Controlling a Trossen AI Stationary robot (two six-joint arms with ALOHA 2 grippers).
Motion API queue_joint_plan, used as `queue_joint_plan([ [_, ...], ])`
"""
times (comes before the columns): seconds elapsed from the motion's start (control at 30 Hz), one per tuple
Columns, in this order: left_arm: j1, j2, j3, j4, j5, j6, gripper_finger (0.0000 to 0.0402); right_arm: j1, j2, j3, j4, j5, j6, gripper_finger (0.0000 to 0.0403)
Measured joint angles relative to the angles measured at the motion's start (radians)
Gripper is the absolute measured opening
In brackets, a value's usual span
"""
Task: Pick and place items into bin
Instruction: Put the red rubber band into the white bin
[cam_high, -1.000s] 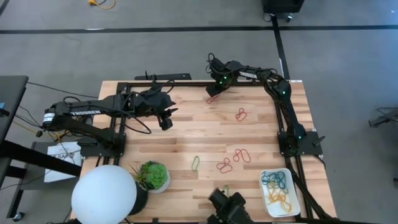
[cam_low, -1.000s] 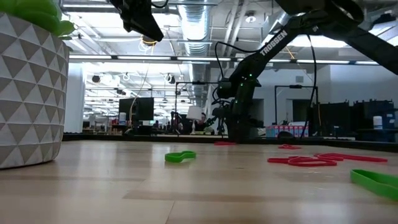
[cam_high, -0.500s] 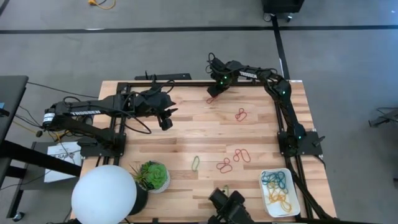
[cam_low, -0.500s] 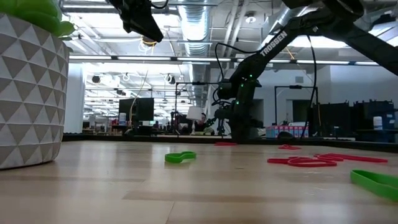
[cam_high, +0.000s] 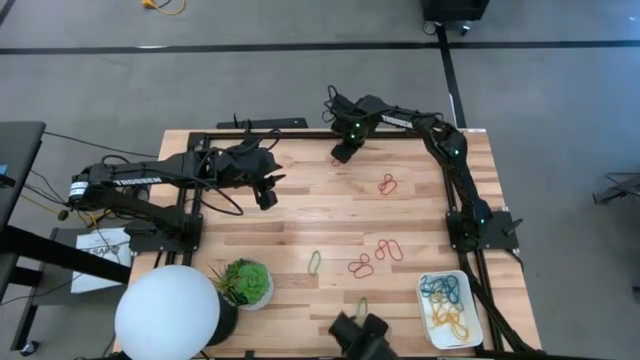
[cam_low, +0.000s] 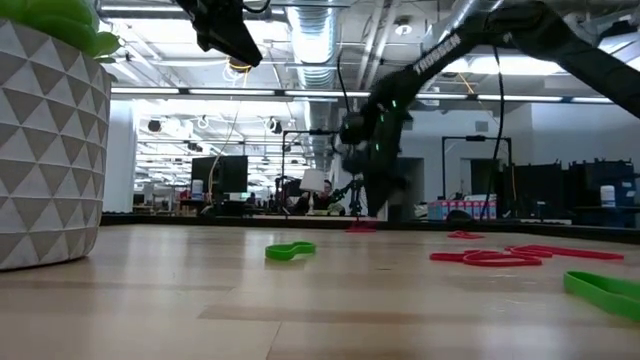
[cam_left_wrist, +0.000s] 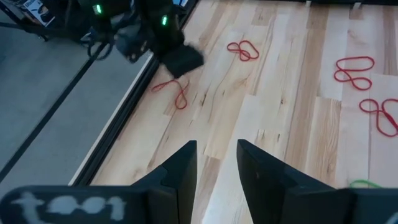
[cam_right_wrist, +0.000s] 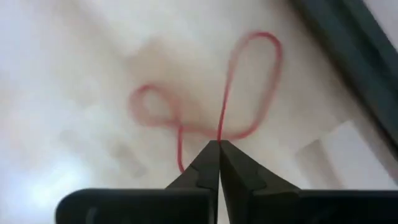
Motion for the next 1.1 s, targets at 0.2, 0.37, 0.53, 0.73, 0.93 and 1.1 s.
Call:
queue_joint_plan([
  [0.2, 0.000, 0.000, 0.000, -0.029, -0.002, -0.003, 0.0104, 0.094, -0.100, 0.037, -0.330, 0.048, -0.074, 0.0001],
  [0.37, 0.000, 0.000, 0.000, -0.030, -0.003, -0.003, 0.0104, 0.180, -0.245, 0.038, -0.574, 0.049, -0.039, 0.0001],
  [0.53, 0.000, 0.000, 0.000, -0.033, -0.005, 0.002, 0.0104, 0.292, -0.485, -0.020, -0.552, -0.194, 0.101, 0.0001],
  [0.73, 0.000, 0.000, -0.017, -0.033, 0.007, 0.002, 0.0104, 0.545, -0.750, -0.117, -0.558, -0.180, 0.340, 0.0000],
  [0.93, 0.000, 0.000, -0.086, 0.015, 0.023, -0.021, 0.0105, 0.893, -0.933, -0.261, -0.540, 0.016, 0.773, 0.0000],
  [1.1, -0.002, 0.000, -0.141, 0.042, 0.038, -0.052, 0.0105, 1.180, -1.025, -0.434, -0.443, 0.011, 1.115, 0.0000],
])
